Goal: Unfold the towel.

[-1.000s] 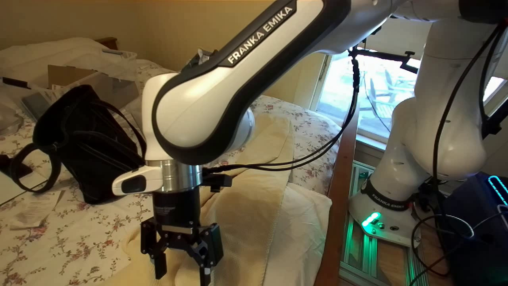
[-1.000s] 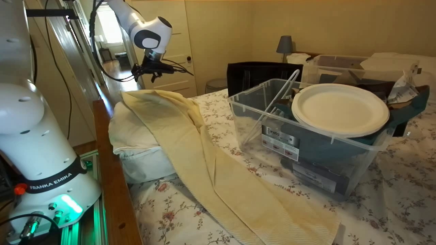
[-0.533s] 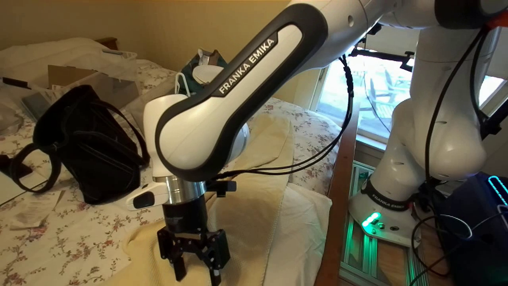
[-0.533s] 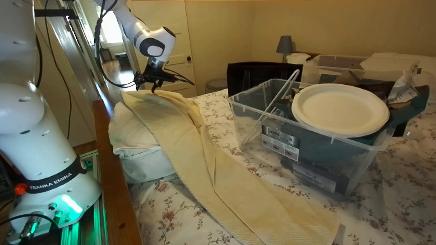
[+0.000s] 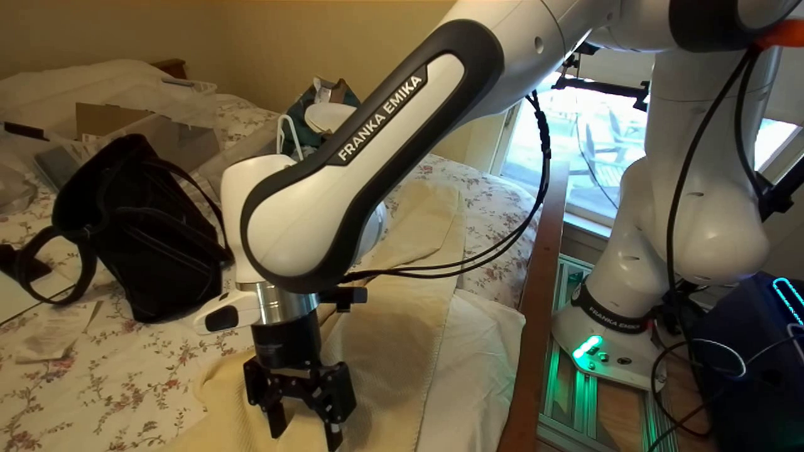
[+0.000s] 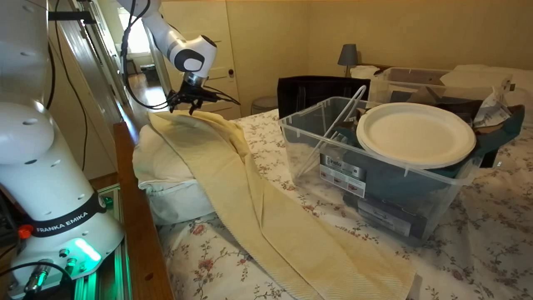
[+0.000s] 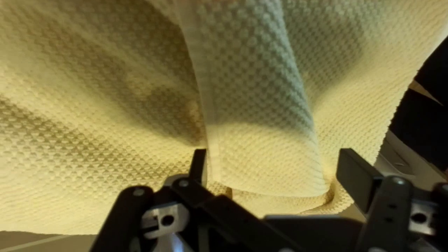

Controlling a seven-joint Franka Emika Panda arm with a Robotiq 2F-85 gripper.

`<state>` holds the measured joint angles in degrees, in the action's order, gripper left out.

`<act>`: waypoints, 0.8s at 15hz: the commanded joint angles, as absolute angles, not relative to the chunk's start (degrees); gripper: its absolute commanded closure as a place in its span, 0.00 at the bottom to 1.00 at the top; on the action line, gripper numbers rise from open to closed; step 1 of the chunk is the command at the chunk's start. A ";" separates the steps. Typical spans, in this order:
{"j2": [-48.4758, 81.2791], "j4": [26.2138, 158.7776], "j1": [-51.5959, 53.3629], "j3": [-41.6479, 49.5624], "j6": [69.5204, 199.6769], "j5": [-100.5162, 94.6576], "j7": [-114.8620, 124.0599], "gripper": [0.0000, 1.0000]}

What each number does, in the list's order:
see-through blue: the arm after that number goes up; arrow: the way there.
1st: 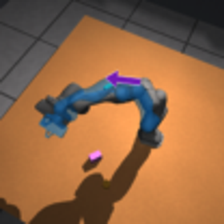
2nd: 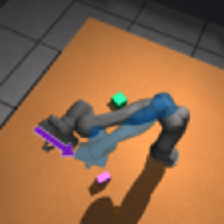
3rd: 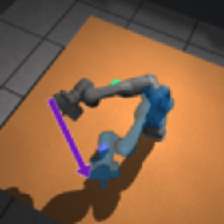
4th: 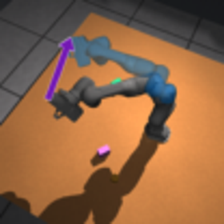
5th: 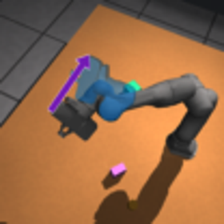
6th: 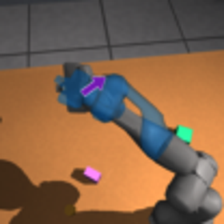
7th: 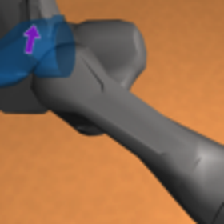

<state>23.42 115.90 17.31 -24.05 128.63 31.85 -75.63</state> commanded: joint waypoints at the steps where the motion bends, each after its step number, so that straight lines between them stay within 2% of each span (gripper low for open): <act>1: 24.11 114.42 17.20 -24.10 129.45 29.37 -73.03 0.11; 2: 24.44 114.13 17.12 -24.14 129.35 29.27 -72.99 0.16; 3: 24.71 113.85 17.03 -24.22 129.10 29.18 -72.94 0.32; 4: 24.93 113.64 16.98 -24.32 128.93 29.27 -72.81 0.38; 5: 24.98 113.60 16.99 -24.34 128.90 29.24 -72.74 0.39; 8: 25.14 113.54 16.81 -24.49 128.56 29.47 -73.05 0.64; 9: 25.37 113.49 16.79 -24.54 128.58 29.57 -73.19 0.51; 10: 25.53 113.43 16.81 -24.53 128.54 29.50 -73.20 0.53; 11: 25.65 113.39 16.81 -24.55 128.54 29.49 -73.24 0.62; 12: 25.66 113.32 16.87 -24.59 128.47 29.40 -73.18 0.77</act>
